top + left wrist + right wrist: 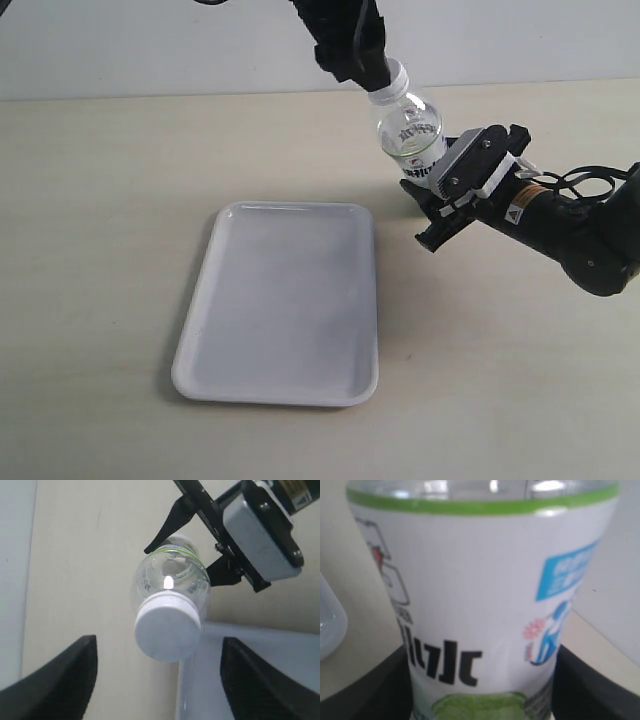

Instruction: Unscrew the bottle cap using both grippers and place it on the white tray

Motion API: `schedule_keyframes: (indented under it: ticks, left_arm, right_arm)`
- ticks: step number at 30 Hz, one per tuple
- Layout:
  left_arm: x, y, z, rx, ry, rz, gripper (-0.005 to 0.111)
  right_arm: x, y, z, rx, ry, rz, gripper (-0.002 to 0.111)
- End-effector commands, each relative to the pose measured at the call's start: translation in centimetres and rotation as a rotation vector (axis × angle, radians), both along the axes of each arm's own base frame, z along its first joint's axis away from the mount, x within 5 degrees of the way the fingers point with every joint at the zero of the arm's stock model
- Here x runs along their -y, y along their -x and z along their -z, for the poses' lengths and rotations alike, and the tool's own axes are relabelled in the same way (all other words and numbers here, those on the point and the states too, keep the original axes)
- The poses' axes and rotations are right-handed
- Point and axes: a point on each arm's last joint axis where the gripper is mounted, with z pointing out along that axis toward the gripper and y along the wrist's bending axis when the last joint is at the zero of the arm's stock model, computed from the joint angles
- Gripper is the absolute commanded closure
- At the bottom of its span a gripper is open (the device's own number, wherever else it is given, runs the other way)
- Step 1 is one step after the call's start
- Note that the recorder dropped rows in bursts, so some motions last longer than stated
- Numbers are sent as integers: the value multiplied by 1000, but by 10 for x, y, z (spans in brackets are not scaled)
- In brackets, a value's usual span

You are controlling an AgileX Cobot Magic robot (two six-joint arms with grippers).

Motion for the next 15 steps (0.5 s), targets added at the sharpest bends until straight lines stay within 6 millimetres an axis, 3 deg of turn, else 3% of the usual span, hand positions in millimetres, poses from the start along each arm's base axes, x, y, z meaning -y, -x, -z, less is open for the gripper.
schedule_keyframes:
  ticks: [1,15]
  left_arm:
    - [-2,1,-6,89,-39,140,39]
    - [3,-4,13,112,-90,247,39]
  right_arm:
    - [1,0,1,-16,4,7,108]
    - [1,0,1,-16,4,7,108]
